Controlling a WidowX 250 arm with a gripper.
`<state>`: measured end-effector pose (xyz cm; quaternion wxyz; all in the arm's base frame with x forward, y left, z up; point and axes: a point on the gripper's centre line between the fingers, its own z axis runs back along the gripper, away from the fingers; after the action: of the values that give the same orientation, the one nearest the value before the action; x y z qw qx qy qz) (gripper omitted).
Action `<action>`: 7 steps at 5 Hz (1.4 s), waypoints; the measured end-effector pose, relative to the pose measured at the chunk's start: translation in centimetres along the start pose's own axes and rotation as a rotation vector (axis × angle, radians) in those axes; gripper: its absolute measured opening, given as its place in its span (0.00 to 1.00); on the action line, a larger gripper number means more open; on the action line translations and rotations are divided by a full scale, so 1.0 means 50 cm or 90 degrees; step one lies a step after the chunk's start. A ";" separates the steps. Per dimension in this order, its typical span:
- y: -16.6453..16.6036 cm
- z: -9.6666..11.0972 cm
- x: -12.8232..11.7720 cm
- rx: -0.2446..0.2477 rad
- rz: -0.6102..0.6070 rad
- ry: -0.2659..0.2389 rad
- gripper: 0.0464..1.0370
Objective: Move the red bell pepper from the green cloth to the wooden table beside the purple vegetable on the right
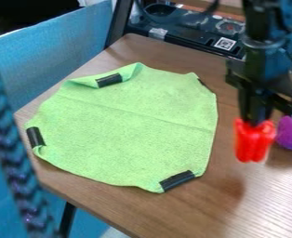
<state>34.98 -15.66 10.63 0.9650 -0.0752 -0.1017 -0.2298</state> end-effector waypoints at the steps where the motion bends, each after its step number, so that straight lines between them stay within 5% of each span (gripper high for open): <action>1: -0.031 -0.029 0.024 0.004 -0.003 -0.009 0.04; 3: -0.050 -0.058 0.050 0.000 0.003 -0.041 0.08; 4: -0.049 -0.068 0.051 -0.001 0.009 -0.040 0.27; 6: -0.059 -0.065 0.051 -0.020 0.021 -0.037 0.87; 7: -0.066 -0.036 0.055 -0.037 0.022 -0.050 0.96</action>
<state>36.16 -20.12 9.87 0.9615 -0.1141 -0.1314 -0.2125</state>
